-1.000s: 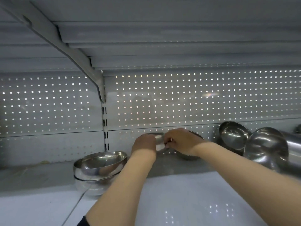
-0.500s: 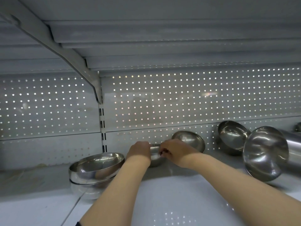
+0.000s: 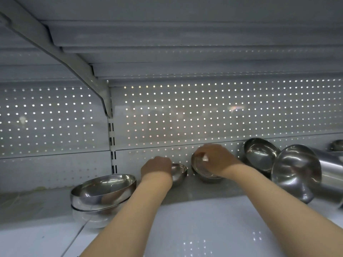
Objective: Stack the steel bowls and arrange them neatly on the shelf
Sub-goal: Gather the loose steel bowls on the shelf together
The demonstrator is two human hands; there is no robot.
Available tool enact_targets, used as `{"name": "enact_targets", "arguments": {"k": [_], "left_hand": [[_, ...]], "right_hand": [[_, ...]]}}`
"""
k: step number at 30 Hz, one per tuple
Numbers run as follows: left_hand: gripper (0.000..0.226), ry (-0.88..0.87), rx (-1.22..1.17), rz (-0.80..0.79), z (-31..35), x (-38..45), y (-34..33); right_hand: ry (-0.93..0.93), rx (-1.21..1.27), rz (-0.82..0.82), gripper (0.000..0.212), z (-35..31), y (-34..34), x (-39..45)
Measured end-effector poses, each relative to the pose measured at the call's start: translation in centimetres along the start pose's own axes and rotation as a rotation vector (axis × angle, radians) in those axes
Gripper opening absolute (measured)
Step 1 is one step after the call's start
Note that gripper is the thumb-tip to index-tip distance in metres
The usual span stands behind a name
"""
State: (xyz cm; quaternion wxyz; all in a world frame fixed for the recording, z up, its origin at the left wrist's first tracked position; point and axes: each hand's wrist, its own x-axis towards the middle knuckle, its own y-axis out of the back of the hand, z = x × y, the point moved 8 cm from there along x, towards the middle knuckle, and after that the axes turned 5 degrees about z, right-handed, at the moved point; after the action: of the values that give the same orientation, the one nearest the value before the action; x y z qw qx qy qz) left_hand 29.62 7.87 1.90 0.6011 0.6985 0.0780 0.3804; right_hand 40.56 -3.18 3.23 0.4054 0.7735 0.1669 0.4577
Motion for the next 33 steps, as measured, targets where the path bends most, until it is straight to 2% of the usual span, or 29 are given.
{"name": "enact_targets", "arguments": {"k": [3,6,8,13,17,20,22,26,29,33], "left_hand": [[0.036,-0.132,-0.099,0.085,3.7,0.5,0.8],[0.036,-0.295,-0.139,-0.001,8.0,0.4,-1.0],[0.04,-0.321,-0.119,-0.058,9.2,0.3,-2.0],[0.036,-0.368,-0.096,-0.066,9.4,0.7,-3.8],[0.046,-0.405,-0.148,-0.101,9.5,0.8,-4.8],[0.041,-0.415,-0.172,-0.098,9.7,0.7,-4.8],[0.031,-0.401,-0.197,-0.077,9.7,0.7,-4.1],[0.019,-0.401,-0.252,-0.08,9.3,-0.2,-1.0],[0.02,-0.439,-0.251,-0.073,7.8,-2.1,1.8],[0.015,-0.448,-0.258,0.027,3.4,-6.0,4.7]], "right_hand": [[-0.131,-0.137,-0.081,0.035,3.0,1.2,-0.8],[-0.157,-0.224,-0.221,0.036,4.2,-0.2,-1.3],[-0.161,-0.24,-0.264,0.036,4.7,-0.9,-1.3],[-0.183,-0.244,-0.304,0.033,6.0,-1.9,-1.6],[-0.187,-0.245,-0.302,0.035,6.1,-2.5,-1.7],[-0.198,-0.256,-0.269,0.034,6.0,-2.3,-1.6],[-0.205,-0.28,-0.253,0.027,5.5,-1.7,-1.4],[-0.182,-0.355,-0.326,0.002,3.1,1.0,-2.0],[-0.1,-0.347,-0.374,0.007,0.1,3.5,-4.2],[0.053,-0.212,-0.338,0.006,-4.8,5.2,-7.2]]}}
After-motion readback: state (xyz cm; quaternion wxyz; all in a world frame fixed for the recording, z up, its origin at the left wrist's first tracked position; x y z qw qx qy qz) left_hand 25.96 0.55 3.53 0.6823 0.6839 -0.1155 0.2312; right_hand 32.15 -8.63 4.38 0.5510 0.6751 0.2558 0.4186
